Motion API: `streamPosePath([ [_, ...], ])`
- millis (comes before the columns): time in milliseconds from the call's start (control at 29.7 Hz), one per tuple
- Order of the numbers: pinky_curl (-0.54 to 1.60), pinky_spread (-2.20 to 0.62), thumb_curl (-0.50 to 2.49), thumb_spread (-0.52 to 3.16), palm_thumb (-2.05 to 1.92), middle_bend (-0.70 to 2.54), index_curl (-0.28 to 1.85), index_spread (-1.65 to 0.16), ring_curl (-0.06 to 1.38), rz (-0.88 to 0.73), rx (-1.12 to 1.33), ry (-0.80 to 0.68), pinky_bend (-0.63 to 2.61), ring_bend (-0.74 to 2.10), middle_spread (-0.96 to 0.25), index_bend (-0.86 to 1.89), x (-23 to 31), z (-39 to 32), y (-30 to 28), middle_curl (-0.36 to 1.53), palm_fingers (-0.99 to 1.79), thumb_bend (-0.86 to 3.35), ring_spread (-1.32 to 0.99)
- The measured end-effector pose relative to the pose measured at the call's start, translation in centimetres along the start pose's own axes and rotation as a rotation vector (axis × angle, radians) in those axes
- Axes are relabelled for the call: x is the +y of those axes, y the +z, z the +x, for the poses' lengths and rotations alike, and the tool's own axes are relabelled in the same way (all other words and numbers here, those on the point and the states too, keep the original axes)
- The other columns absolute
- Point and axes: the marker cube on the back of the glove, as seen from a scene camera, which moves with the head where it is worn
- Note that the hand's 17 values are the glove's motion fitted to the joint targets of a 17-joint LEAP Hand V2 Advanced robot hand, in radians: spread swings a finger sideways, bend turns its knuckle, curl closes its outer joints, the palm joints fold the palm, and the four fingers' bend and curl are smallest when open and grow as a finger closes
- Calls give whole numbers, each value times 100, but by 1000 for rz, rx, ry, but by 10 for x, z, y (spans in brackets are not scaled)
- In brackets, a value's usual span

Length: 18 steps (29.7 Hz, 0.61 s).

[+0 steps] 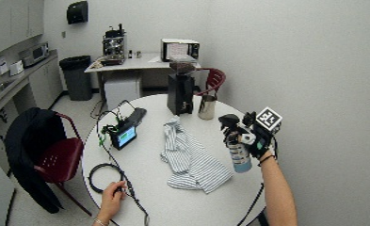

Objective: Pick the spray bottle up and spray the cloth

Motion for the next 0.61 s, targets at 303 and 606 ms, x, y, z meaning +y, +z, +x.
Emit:
streamPosePath([
  [303, 38, 0, 64, 65, 91, 33, 25, -25, 43, -13, 5, 87, 38, 62, -4, 10, -26, 38, 48, 46, 114, -3, -8],
  [606, 38, -1, 65, 64, 90, 33, 26, -24, 43, 83, 20, -11, 39, 63, -4, 11, -52, -10, 42, 47, 114, -3, -8],
])
